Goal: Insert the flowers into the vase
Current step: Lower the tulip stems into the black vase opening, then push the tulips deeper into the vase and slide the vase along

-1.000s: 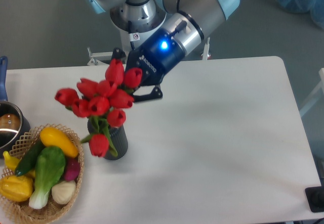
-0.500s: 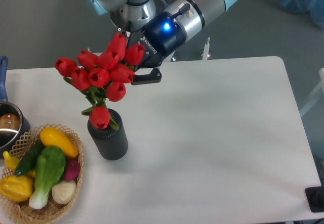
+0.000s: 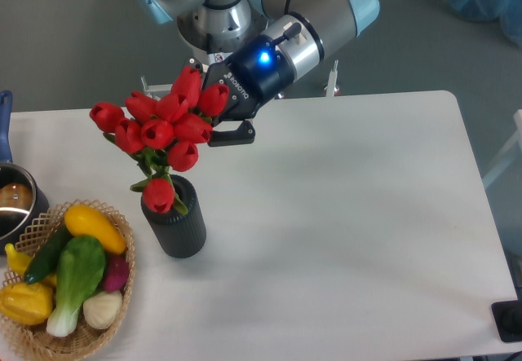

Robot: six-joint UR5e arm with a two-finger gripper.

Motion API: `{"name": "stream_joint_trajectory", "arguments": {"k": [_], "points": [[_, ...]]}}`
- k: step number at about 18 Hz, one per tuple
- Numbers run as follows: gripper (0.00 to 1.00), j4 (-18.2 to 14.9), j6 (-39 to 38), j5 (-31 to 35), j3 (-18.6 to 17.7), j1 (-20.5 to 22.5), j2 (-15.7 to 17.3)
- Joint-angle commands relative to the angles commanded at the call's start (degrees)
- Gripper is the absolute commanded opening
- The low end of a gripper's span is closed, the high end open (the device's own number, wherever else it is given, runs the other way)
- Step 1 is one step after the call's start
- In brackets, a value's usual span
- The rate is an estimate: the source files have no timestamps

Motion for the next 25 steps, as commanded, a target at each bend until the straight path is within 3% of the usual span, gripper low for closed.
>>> {"name": "stream_joint_trajectory", "arguments": {"k": [5,9,13,17,20,21,22,25], "points": [[0.0,0.0,0.2,0.6,-1.0,-0.2,-0.4],[0.0,0.3,2.8,0.9,-3.8,-0.3,-1.0],[0.06,0.2,3.9,1.0,-5.4,-0.4,-1.6],[0.29,0.2,4.2,5.5,-5.4,-1.6,-3.7],[0.54,0.3,4.2,8.0,-5.3,-3.0,-4.8],[0.69,0.2,4.1,8.9,-5.3,-3.0,-5.1],[0.99,0.2,4.0,9.7,-5.4,-3.1,-5.1],[1.0,0.2,4.1,10.4,-5.3,-3.0,-5.3]]}}
